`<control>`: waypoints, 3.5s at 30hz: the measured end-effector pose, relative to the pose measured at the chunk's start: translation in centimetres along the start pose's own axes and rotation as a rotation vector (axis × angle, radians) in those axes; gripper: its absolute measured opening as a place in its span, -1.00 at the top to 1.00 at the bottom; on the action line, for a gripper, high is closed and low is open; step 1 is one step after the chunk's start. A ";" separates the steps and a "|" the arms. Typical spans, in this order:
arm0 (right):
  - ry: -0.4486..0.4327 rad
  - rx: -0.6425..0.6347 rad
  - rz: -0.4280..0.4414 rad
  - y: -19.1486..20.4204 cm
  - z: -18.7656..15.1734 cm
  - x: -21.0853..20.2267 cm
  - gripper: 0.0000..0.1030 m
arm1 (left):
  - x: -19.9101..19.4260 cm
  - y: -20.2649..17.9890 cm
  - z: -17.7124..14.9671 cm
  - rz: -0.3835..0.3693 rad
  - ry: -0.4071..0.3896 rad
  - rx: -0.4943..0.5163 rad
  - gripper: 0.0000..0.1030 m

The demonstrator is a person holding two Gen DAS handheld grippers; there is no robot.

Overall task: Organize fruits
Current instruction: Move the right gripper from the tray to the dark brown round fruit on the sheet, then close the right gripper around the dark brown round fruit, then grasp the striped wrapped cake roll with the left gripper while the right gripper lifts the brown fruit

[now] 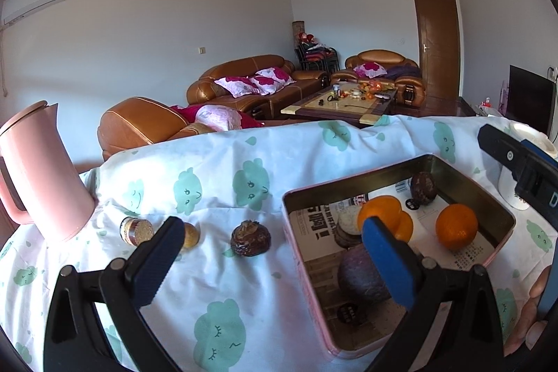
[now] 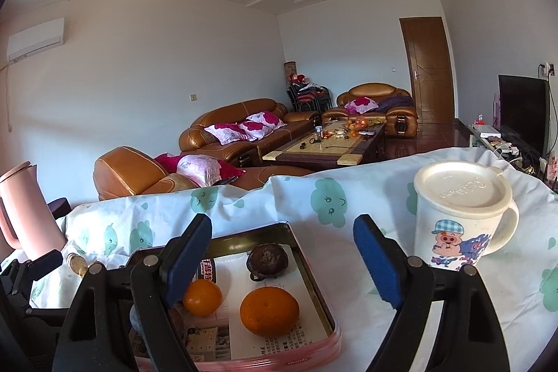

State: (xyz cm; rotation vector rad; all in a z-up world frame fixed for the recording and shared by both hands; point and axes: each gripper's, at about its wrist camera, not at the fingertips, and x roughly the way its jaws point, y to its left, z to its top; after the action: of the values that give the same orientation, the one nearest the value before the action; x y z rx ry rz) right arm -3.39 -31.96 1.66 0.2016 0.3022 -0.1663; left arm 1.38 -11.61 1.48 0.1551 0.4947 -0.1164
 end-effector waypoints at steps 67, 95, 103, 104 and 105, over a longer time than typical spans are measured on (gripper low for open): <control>0.447 -0.244 0.152 23.2 -6.4 7.2 0.08 | 4.4 25.6 -3.9 0.289 0.229 -0.279 -1.00; 0.482 -0.419 0.136 22.3 -4.0 7.8 0.38 | 3.8 25.9 -4.0 0.265 0.222 -0.288 -1.00; 0.297 -0.250 0.332 23.2 -5.5 2.2 0.38 | 4.4 24.7 -3.8 0.179 0.197 -0.246 -0.99; 0.290 -0.252 0.327 23.2 -5.7 1.9 0.38 | 4.5 24.5 -3.8 0.157 0.191 -0.244 -0.99; 0.274 -0.249 0.324 23.1 -5.3 1.9 0.38 | 4.5 24.1 -3.7 0.133 0.187 -0.239 -0.97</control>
State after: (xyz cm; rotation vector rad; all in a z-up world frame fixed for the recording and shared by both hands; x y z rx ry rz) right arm 1.40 -8.71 0.05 0.0237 0.5538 0.2217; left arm 7.17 12.35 -1.03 -0.0357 0.6782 0.0882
